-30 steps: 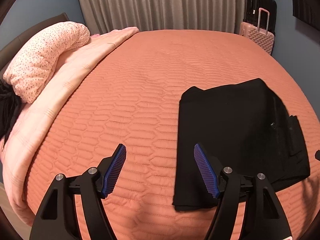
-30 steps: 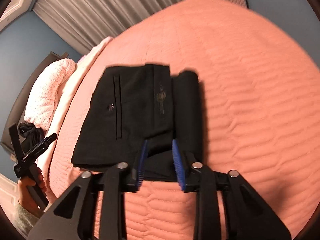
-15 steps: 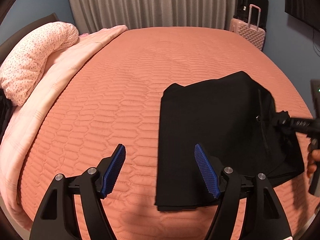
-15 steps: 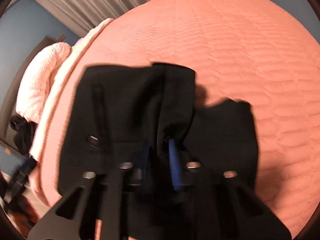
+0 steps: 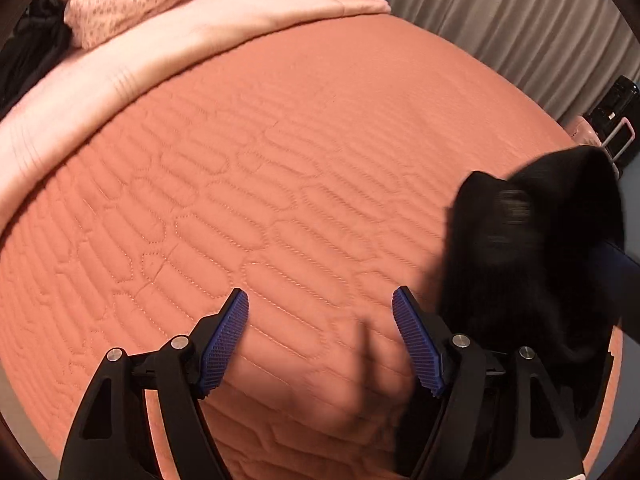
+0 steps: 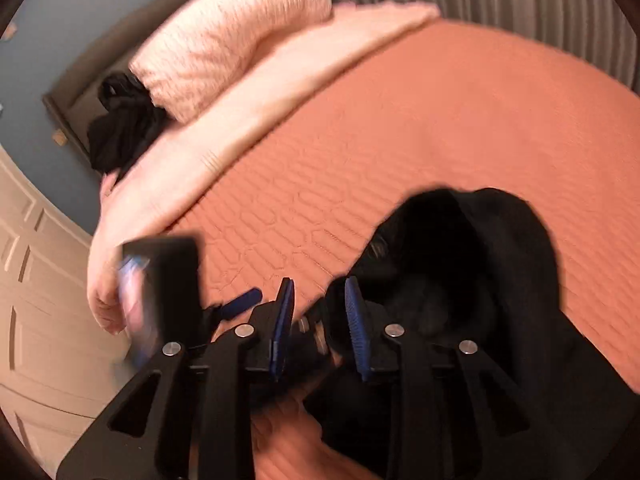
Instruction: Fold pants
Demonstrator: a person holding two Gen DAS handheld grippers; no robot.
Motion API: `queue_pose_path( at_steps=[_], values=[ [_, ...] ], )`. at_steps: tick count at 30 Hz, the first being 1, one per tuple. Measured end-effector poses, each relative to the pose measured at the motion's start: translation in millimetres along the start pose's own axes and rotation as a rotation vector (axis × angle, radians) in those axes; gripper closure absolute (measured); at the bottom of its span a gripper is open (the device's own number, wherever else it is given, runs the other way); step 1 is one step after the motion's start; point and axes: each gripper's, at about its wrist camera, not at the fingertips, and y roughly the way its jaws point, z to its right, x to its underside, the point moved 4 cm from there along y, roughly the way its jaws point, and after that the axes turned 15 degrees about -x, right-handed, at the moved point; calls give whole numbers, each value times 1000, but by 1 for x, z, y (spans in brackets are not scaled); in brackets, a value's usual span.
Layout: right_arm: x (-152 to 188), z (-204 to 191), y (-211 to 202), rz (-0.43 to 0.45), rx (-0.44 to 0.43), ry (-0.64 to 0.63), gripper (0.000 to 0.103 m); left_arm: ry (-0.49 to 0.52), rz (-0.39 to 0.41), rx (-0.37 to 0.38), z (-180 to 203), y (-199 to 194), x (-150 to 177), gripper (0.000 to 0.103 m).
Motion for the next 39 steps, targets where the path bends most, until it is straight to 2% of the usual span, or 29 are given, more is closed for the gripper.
queue_pose_path(
  at_steps=[1,2,3,4,6,7,8,9,11,12,14,15,16,17,19,20,21,23,25,28,29,31,33,34,36,39],
  values=[
    [16,17,-29,50,42,15,25,9,2,13,3,2,2,31],
    [34,38,-57,97,128,21,5,22,13,38,8,0,3,31],
    [55,59,-76,110,219,12,5,46,27,67,15,-3,5,31],
    [69,75,-83,93,268,14,5,66,43,83,23,-6,6,31],
    [92,102,-80,8,341,40,5,87,71,128,45,-16,10,31],
    [96,106,-77,-7,366,7,5,85,86,147,54,-21,12,31],
    [94,107,-73,-7,427,-61,5,82,102,173,63,-27,14,31],
    [90,108,-70,-8,453,-88,5,83,111,189,69,-32,12,31],
    [80,126,-68,-5,479,-74,5,102,128,219,82,-41,11,31],
    [75,137,-76,27,473,-46,5,118,129,213,86,-45,9,31],
    [70,162,-85,65,368,27,5,150,129,226,93,-50,6,31],
    [69,179,-84,35,313,88,5,171,125,243,96,-53,8,31],
    [72,200,-78,-4,222,158,5,200,121,259,104,-57,11,31],
    [76,211,-77,-11,182,191,5,214,121,272,106,-60,13,31],
    [80,226,-75,31,38,266,5,252,118,306,121,-66,25,31],
    [86,227,-75,50,5,282,5,270,121,317,130,-70,33,31],
    [87,227,-77,72,-81,303,5,287,124,316,136,-71,40,31],
    [90,229,-85,116,-313,393,5,313,114,304,148,-70,46,31],
    [94,238,-85,142,-400,465,5,312,108,293,149,-67,47,31],
    [91,259,-86,273,-514,630,5,316,126,287,148,-68,45,31],
    [83,264,-83,296,-526,665,5,321,132,275,148,-69,44,31],
    [76,265,-77,295,-475,671,23,346,151,230,147,-69,44,31],
    [77,263,-60,209,-418,708,79,377,162,175,146,-67,47,31],
    [77,262,-59,203,-413,727,80,395,163,134,145,-64,49,31],
    [64,242,-76,200,-349,648,83,410,155,84,139,-58,51,31],
    [45,201,-132,264,-268,519,84,395,144,76,126,-59,51,31]
  ],
)
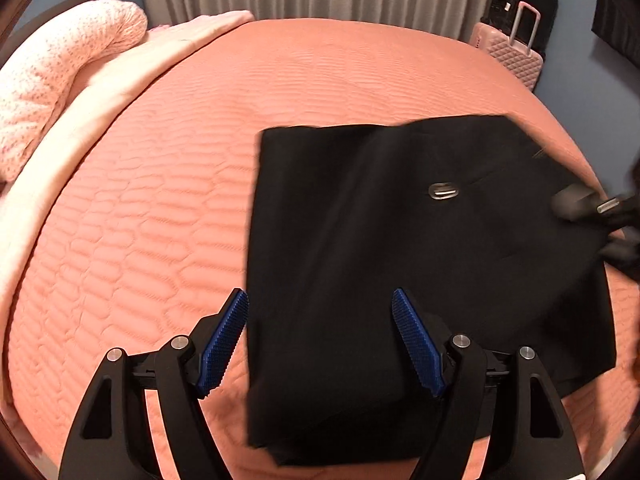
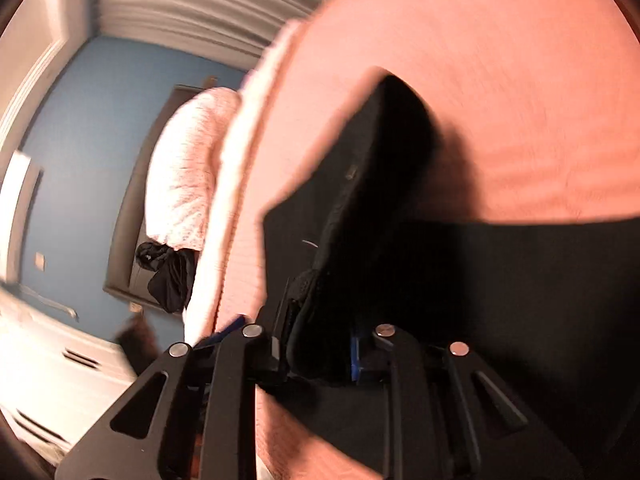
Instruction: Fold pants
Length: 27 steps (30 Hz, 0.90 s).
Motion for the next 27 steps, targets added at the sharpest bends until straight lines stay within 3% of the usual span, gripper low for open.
queue_pose_path(
  at_steps=[4,5,7,8,9,11,14,17,20,22,25,27],
  values=[
    [23,-32,-69,96,167,-93,84,4,11,51,-13,-16,9,27],
    [40,-14,-86,100,270,-86,84,10,12,57,-11,-15,9,25],
    [65,27,-96,92,318,26,83,31,3,44,-5,-11,19,25],
    [83,60,-96,65,396,76,83,37,-10,44,-2,-7,24,25],
    [93,76,-96,72,392,118,82,36,-30,32,2,-4,29,25],
    [99,80,-113,179,270,201,82,16,-56,27,5,-5,34,25],
    [100,67,-111,162,324,119,81,11,-21,30,4,-19,36,25],
    [108,56,-119,199,289,149,81,63,0,-19,10,-27,35,25],
    [119,60,-104,90,437,63,65,154,79,-90,25,-43,35,25],
    [117,53,-135,107,440,76,64,214,122,-133,35,-53,34,25],
    [114,15,-154,161,671,-31,47,269,159,-186,46,-67,33,25],
    [117,-10,-158,163,758,-112,30,256,168,-179,51,-76,32,24]
  ],
)
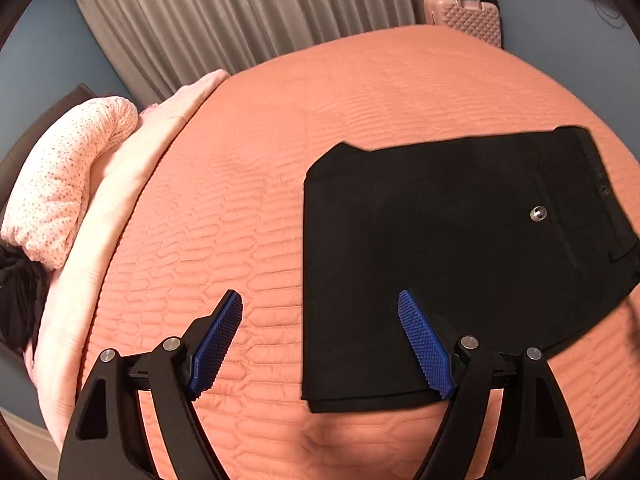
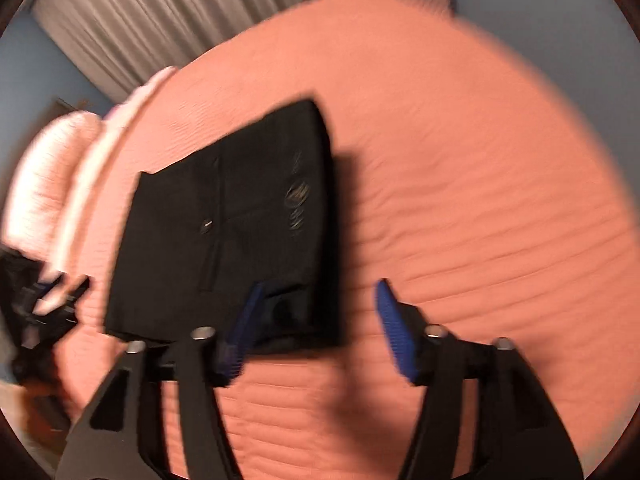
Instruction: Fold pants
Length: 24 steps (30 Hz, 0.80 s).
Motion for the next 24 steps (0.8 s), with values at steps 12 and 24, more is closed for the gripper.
queue_pose_path(
  at_steps=[12,24],
  values=[
    [1,-75,-3,44,-157,-92,14,-96,-76,-6,-10,-40,5,20],
    [12,-15,54,-59,-119,-36,80,-71,-173,-77,-17,13,39,17]
  ],
)
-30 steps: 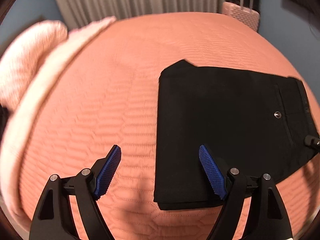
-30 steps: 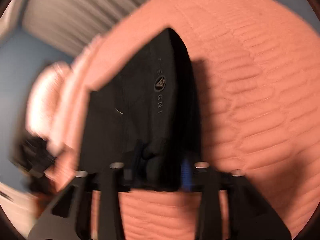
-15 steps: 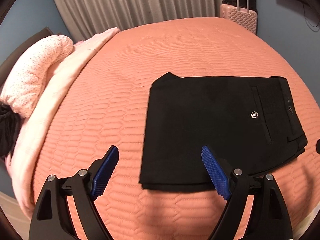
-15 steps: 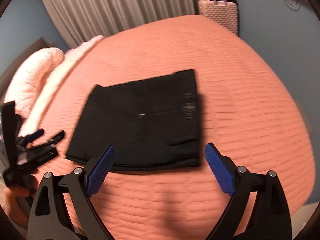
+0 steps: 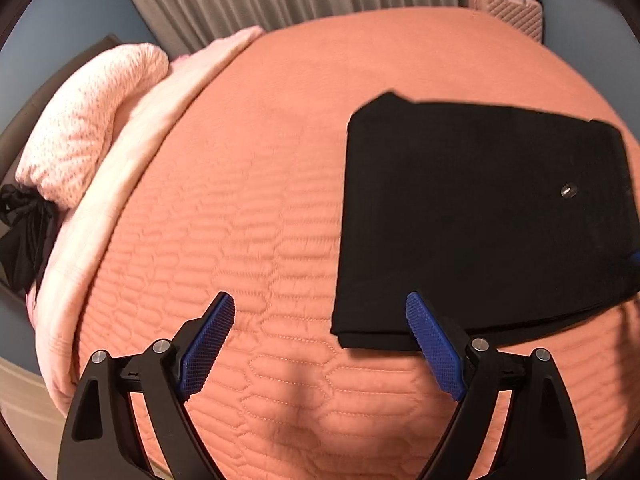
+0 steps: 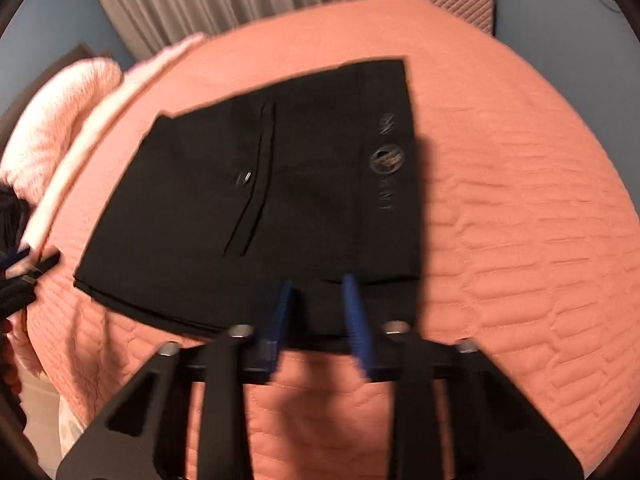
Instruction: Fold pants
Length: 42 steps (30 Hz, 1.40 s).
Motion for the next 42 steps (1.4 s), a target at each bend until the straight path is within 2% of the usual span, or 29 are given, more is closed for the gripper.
queue_pose_path(
  at_steps=[2,3,5,7,9,11,13,14,16,17,18,20,22,23,24,25,26,27,29,31,32,33,34,35,36,37,39,40,42],
  values=[
    [-19,-17,-10,44,-61,23,77,11,-27,-12,1,13,2,17],
    [-32,-29,-12,61,-86,1,77,-7,-16,0,-1,12,-2,18],
    [-61,-52,-6,76,-98,-60,77,-63,61,75,-4,-2,-26,18],
    [-90,-71,11,76,-126,-90,77,-71,128,111,0,-11,-68,17],
    [-118,-78,42,45,-150,-95,77,-64,153,132,7,-4,-101,17],
    [-126,-61,72,-19,-102,-74,78,-30,98,117,22,30,-125,17],
    [-117,-22,93,-78,7,-49,80,52,-20,82,40,71,-119,19],
    [-107,1,99,-94,-62,-22,83,78,-59,72,42,86,-107,19],
    [-102,23,85,-62,-130,65,100,43,-24,125,30,86,-82,18],
    [-108,22,76,-62,-135,102,99,28,-8,125,24,81,-74,18],
    [-121,9,69,-47,-137,75,93,6,5,127,16,73,-66,18],
    [-150,-34,76,-65,-216,-73,93,-41,47,168,7,51,-52,17],
    [-174,-78,102,-155,-366,-150,91,-52,73,235,13,32,-41,17],
    [-187,-104,128,-224,-452,-178,89,-32,59,256,22,30,-35,17],
    [-194,-118,147,-258,-475,-199,80,-9,38,264,27,31,-31,17],
    [-200,-133,169,-301,-463,-238,72,-1,22,252,34,35,-24,17],
    [-205,-148,198,-364,-414,-304,54,-19,32,252,33,36,-23,17],
    [-206,-157,217,-402,-374,-350,46,-26,43,259,32,36,-22,17],
    [-198,-167,248,-467,-320,-424,46,-25,37,285,30,39,-21,16],
    [-195,-180,265,-467,-299,-475,49,-57,13,324,28,45,-20,14],
    [-194,-184,272,-475,-286,-500,63,-76,5,340,26,48,-18,14],
    [-199,-181,277,-466,-272,-488,82,-94,-3,357,25,51,-15,14],
    [-212,-168,281,-444,-281,-427,83,-116,-6,378,23,54,-13,13],
    [-227,-157,284,-414,-281,-360,92,-121,-1,386,24,55,-12,13],
    [-242,-141,285,-369,-227,-316,101,-119,6,386,24,54,-11,13],
    [-257,-124,281,-323,-178,-284,101,-115,16,380,25,54,-11,13],
    [-266,-127,263,-287,-258,-262,100,-125,27,377,26,51,-9,12],
    [-263,-137,258,-306,-298,-286,100,-132,27,386,25,52,-9,12],
    [-240,-181,257,-434,-380,-440,97,-140,30,387,27,50,-7,11]
  ],
)
